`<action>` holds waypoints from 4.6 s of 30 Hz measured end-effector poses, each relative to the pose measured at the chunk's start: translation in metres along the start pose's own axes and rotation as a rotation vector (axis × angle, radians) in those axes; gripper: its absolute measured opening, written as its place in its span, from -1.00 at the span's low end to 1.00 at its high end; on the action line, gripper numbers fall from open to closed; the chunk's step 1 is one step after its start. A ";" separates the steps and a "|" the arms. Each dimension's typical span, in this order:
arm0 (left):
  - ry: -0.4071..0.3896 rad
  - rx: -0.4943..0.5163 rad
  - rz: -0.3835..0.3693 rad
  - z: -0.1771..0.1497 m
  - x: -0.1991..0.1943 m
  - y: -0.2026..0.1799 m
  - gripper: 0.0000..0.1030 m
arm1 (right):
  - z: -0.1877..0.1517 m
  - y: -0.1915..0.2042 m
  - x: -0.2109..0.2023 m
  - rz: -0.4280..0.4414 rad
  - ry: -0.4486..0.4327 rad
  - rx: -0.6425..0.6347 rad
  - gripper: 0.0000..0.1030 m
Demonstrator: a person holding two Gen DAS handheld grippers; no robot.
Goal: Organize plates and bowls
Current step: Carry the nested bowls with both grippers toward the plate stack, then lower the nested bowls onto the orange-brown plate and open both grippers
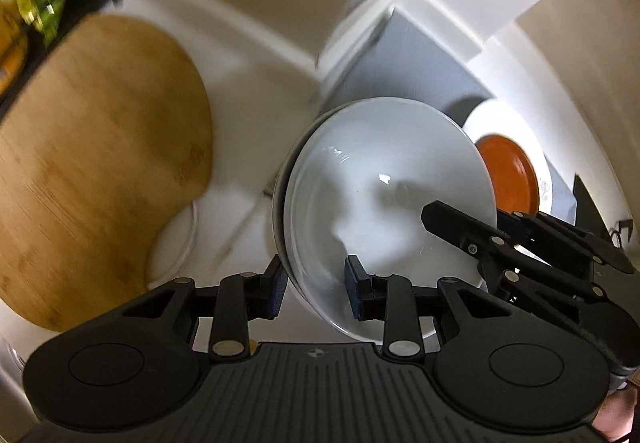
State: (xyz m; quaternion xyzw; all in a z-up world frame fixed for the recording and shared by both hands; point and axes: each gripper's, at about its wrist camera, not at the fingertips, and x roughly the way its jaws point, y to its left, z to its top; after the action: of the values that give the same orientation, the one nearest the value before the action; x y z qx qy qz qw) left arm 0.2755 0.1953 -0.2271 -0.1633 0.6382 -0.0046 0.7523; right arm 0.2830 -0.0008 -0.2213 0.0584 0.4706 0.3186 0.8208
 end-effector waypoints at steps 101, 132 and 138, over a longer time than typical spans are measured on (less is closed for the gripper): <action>0.150 0.105 -0.150 -0.019 0.067 0.006 0.04 | -0.084 -0.066 0.036 0.047 0.089 0.339 -0.28; 0.093 0.418 -0.222 0.044 0.082 -0.184 0.04 | -0.053 -0.196 -0.080 -0.185 -0.220 0.510 -0.28; 0.108 0.432 -0.235 0.053 0.099 -0.183 0.04 | -0.058 -0.213 -0.070 -0.218 -0.215 0.526 -0.28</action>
State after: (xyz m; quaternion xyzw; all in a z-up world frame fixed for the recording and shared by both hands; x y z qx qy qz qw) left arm 0.3817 0.0136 -0.2687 -0.0714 0.6382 -0.2370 0.7290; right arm 0.3111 -0.2216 -0.2862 0.2517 0.4509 0.0880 0.8518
